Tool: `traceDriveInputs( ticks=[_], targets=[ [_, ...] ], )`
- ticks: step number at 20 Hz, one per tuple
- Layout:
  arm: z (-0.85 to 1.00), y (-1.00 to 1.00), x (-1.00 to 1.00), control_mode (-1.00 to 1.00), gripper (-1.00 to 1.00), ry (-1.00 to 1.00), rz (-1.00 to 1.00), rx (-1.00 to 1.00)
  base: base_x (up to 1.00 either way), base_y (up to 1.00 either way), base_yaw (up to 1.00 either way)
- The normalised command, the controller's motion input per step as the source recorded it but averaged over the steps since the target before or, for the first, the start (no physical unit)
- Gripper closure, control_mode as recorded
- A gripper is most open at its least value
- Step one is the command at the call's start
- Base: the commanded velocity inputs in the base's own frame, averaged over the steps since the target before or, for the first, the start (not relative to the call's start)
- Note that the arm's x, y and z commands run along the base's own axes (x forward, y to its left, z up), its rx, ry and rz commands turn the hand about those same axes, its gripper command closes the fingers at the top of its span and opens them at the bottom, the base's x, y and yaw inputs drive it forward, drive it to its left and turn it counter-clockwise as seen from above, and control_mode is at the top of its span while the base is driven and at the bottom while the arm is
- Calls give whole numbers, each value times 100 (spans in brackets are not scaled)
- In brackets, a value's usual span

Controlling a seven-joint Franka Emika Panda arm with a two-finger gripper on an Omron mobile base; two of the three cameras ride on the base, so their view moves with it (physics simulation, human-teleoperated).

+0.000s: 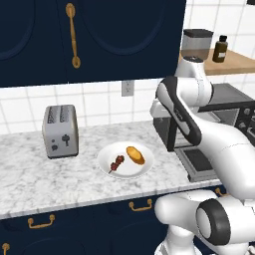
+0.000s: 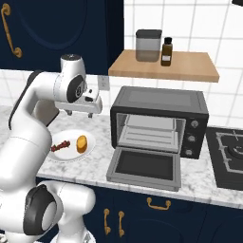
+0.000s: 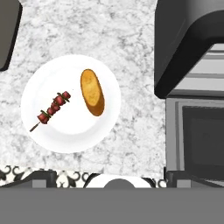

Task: Pick up the kebab skewer and baguette bread, and place them inside the toaster oven. Close the toaster oven door and start by setting the timer.

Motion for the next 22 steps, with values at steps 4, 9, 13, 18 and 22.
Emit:
traceDriveInputs(
  ticks=[4,9,13,18,22],
  targets=[
    [0,0,0,100,-100,0,0,0,0,0,0],
    [0,0,0,100,-100,0,0,0,0,0,0],
    [0,0,0,-100,-100,0,0,0,0,0,0],
    [0,0,0,-100,-100,0,0,0,0,0,0],
    [-6,0,-8,-100,-100,0,0,0,0,0,0]
  ],
)
